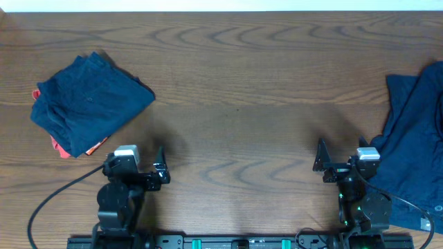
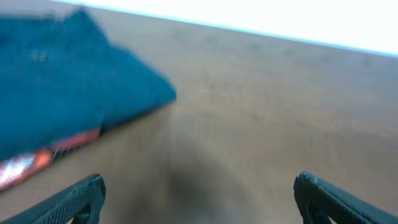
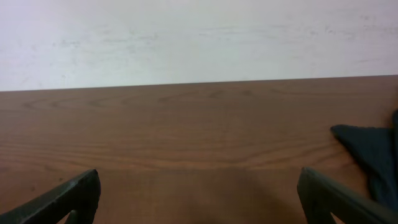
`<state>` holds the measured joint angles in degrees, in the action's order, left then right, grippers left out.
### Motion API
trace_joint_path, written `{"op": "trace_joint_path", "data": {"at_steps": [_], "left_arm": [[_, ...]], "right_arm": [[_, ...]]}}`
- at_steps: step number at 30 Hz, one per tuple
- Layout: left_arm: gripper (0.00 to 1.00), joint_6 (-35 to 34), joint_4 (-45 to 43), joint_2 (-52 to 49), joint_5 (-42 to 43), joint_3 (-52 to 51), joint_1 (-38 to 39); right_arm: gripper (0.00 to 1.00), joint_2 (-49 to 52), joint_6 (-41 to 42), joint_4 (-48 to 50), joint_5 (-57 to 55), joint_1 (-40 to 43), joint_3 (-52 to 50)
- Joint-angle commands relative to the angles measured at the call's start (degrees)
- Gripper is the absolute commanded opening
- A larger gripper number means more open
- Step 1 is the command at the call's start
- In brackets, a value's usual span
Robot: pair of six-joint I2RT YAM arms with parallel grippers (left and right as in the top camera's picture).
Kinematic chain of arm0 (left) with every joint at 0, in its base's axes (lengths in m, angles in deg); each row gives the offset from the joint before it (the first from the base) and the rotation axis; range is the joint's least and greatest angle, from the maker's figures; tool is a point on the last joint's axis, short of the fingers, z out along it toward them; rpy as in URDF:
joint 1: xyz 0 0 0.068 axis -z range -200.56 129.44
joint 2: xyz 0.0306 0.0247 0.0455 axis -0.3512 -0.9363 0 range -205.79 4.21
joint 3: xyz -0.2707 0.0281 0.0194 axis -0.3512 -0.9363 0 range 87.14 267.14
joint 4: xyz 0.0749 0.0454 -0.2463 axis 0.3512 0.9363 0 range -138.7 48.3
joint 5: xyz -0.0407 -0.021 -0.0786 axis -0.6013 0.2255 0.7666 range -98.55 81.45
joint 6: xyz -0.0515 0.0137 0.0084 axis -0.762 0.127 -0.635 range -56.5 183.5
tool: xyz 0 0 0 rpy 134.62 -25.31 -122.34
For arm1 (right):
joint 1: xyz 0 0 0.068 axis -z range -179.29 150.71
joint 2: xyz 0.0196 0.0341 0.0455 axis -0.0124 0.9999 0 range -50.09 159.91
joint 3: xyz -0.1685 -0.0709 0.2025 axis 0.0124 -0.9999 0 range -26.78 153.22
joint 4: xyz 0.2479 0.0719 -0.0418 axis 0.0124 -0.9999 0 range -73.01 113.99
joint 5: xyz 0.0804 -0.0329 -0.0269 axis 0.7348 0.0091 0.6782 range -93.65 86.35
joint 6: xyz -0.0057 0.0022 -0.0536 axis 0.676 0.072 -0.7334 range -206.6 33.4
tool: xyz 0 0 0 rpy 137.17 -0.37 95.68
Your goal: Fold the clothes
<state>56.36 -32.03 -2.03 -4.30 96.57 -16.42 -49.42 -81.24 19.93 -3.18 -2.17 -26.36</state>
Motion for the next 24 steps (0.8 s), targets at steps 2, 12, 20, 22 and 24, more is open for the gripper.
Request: {"op": "trace_joint_path", "data": {"at_steps": [2, 12, 20, 22, 24], "left_arm": [[0.98, 4.15, -7.45, 3.98, 2.78, -5.9, -1.2], [0.98, 9.03, -13.27, 6.19, 2.64, -9.22, -1.81], [0.98, 9.03, -13.31, 6.14, 2.62, -9.2, -1.81], [0.98, 9.03, -13.31, 6.08, 2.62, -9.2, -1.81], [0.98, 9.03, -13.31, 6.01, 2.62, -9.2, -1.81]], "right_arm": [[0.99, -0.39, -0.98, -0.22, -0.24, -0.17, -0.11], [0.99, -0.39, -0.98, -0.22, -0.26, -0.17, -0.11], [0.99, -0.39, -0.98, -0.22, -0.24, -0.17, -0.11], [0.99, -0.39, -0.98, -0.22, -0.26, -0.17, -0.11], [0.99, -0.39, -0.98, -0.22, -0.24, -0.17, -0.11]]}}
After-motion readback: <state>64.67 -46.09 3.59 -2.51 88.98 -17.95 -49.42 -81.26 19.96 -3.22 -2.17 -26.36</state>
